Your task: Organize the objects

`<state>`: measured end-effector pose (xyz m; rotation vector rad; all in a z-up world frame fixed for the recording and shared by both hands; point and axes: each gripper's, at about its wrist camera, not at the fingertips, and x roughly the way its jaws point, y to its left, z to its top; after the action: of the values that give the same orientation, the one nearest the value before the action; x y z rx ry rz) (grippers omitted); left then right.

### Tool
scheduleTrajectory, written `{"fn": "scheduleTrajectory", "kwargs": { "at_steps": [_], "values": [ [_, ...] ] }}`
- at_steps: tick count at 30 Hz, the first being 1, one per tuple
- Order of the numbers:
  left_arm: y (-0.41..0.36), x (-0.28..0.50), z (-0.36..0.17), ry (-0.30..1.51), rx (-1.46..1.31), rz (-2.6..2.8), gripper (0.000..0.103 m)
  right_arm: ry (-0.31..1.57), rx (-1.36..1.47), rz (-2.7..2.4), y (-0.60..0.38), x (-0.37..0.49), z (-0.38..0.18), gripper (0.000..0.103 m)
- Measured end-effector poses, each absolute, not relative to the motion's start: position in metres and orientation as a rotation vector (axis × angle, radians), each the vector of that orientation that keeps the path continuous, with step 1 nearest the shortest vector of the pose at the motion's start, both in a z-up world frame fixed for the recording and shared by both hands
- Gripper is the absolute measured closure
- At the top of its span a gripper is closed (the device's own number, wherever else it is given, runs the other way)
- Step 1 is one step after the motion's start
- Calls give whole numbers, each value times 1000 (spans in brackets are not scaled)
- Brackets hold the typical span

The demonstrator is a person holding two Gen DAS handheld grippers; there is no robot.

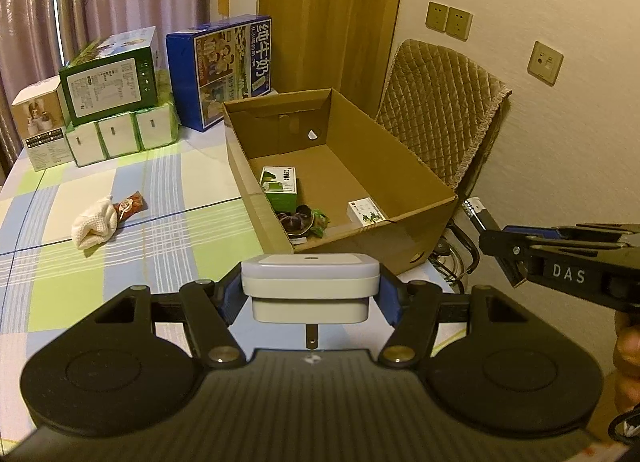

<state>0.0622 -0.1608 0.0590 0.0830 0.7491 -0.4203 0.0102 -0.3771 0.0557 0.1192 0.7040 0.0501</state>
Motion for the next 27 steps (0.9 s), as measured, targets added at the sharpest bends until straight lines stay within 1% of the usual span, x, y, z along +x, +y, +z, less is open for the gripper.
{"fn": "scheduleTrajectory", "kwargs": {
  "at_steps": [27],
  "values": [
    [-186,102,69,727,56,-423,43,712,78,88,-386,46,65,84]
  ]
}}
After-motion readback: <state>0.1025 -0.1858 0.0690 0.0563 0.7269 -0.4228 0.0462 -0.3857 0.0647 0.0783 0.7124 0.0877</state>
